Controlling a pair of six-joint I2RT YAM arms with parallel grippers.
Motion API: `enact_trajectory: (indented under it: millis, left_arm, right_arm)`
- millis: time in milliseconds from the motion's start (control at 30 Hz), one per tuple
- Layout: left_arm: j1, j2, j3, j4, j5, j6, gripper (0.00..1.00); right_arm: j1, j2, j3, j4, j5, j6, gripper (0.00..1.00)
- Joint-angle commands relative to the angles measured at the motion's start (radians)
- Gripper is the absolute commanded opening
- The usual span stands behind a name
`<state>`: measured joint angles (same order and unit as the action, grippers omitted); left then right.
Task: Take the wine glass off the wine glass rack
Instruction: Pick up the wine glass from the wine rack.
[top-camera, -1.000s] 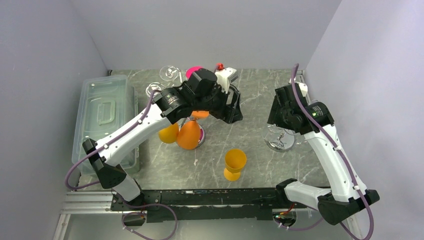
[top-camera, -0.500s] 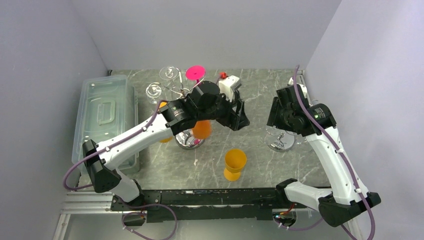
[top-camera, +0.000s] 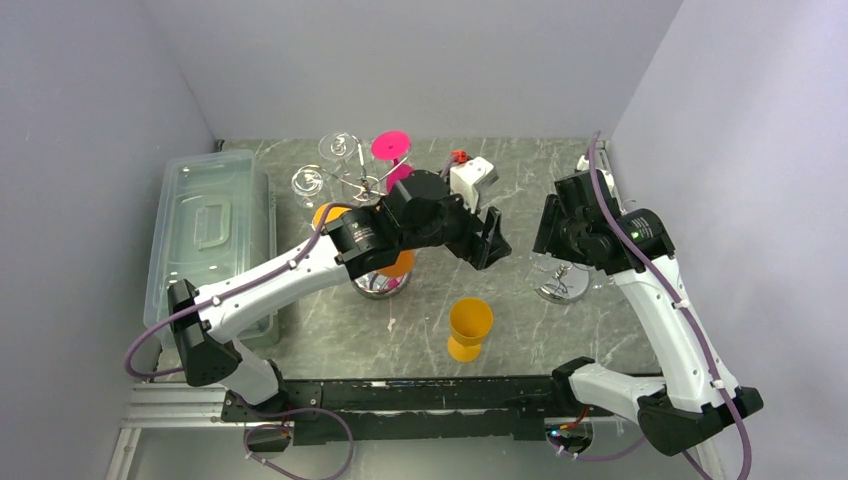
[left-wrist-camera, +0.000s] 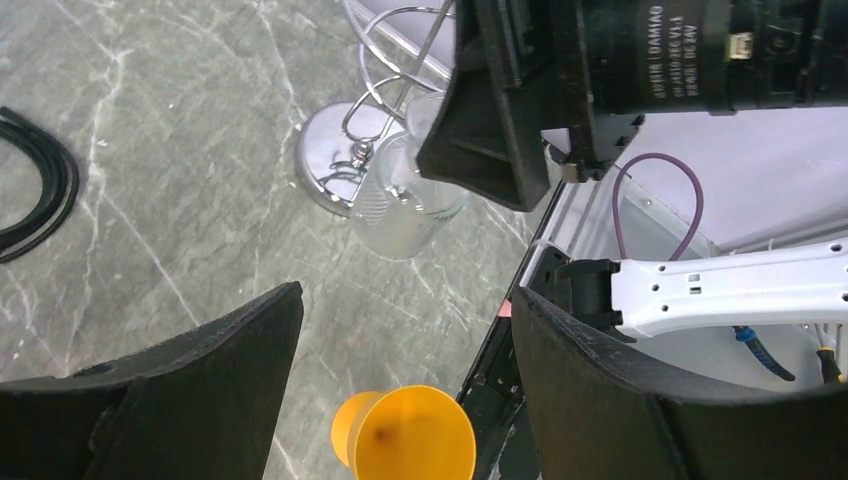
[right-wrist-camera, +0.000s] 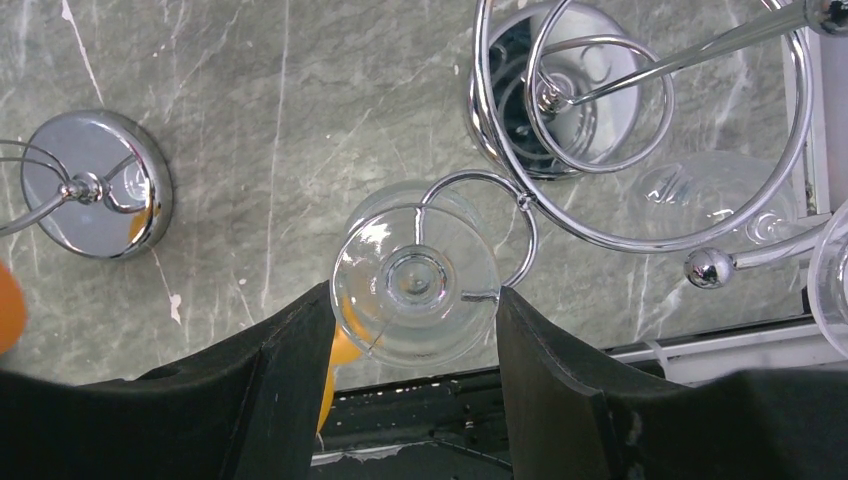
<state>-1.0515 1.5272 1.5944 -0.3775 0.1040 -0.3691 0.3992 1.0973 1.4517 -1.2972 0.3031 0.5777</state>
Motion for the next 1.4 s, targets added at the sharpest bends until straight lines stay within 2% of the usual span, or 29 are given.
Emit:
enact_trajectory:
  millis: [0, 367, 733, 1200, 1367]
  left_arm:
    - [-0.048, -0.028, -0.022, 0.104, -0.031, 0.078, 0.82]
    - [-0.152, -0.05, -0.174, 0.333, -0.131, 0.219, 0.85]
    - [-0.236, -0.015, -0.381, 0.673, -0.236, 0.405, 0.87]
    - [-0.244, 0.09, -0.446, 0.87, -0.28, 0.495, 0.9]
    - [-0.243, 0.116, -0.453, 0.916, -0.304, 0.514, 0.96]
  right_arm:
    - [0.002, -0.025, 0.022, 0.023, -0.013, -0.01, 0.3]
    - [0.003, -0.039, 0.031, -0.001, -0.022, -0.012, 0.3]
    - [0.003, -0.034, 0.066, -0.019, -0.049, -0.015, 0.29]
    - [0.003, -0.037, 0.1, -0.029, -0.101, -0.01, 0.29]
    - [0.003, -0.043, 0.104, -0.032, -0.11, -0.009, 0.29]
